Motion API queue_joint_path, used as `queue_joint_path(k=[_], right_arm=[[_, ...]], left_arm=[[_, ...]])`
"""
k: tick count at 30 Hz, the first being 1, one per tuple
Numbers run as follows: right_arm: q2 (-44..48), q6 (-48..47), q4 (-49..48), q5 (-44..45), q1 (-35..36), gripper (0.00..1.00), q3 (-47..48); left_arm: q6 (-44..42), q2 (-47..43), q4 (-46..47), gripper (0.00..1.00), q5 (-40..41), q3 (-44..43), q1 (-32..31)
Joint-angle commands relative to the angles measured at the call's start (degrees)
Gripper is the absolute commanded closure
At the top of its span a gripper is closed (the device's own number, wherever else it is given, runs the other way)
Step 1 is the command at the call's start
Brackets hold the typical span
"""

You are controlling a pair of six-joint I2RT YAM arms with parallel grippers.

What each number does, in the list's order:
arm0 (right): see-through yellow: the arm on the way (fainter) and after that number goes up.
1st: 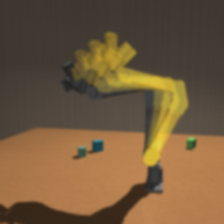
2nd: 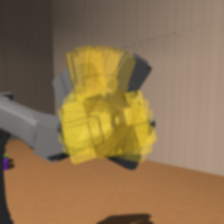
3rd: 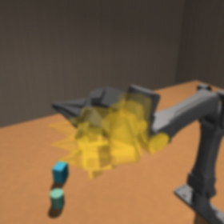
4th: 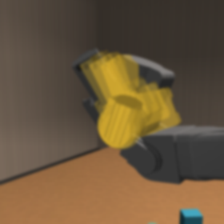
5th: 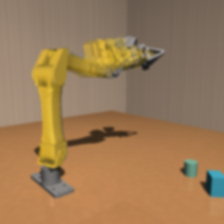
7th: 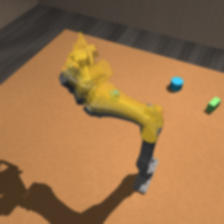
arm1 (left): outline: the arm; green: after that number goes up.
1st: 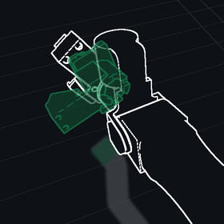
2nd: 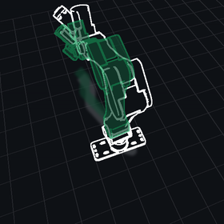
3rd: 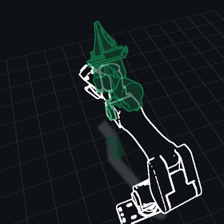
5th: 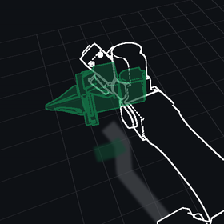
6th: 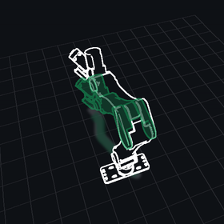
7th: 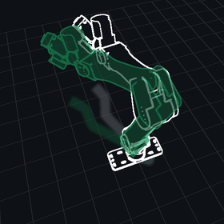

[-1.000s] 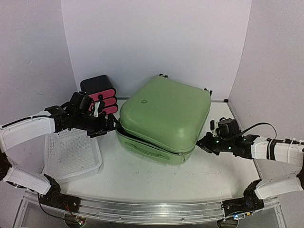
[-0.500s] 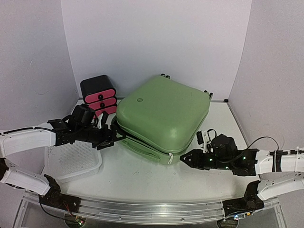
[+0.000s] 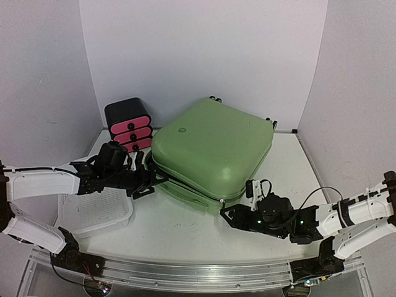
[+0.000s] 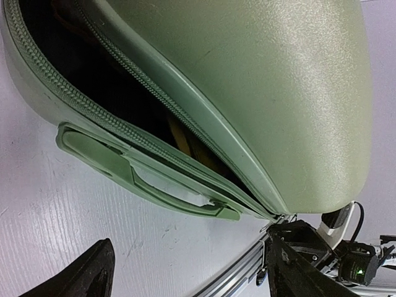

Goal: Open, take out, and arrange the luggage
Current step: Unzip the zipper of the luggage.

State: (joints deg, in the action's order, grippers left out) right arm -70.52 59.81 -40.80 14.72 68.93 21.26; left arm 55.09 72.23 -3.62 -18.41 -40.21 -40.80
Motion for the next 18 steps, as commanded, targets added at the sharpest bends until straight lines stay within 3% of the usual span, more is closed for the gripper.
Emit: queue_joint_path(k=[1, 11, 18], right_arm=[[-2.0, 0.9, -8.6, 6.0, 0.2, 0.57, 1.6], [-6.8, 2.9, -6.9, 9.2, 0.2, 0.55, 4.4], [-9.8, 1.9, -6.9, 9.0, 0.2, 0.69, 7.1]], left_arm=[[0.6, -0.8, 3.4, 0.14, -0.4, 0.4, 0.1], [0.4, -0.2, 3.4, 0.14, -1.1, 0.4, 0.7], [4.1, 0.6, 4.8, 0.15, 1.1, 1.0, 1.7]])
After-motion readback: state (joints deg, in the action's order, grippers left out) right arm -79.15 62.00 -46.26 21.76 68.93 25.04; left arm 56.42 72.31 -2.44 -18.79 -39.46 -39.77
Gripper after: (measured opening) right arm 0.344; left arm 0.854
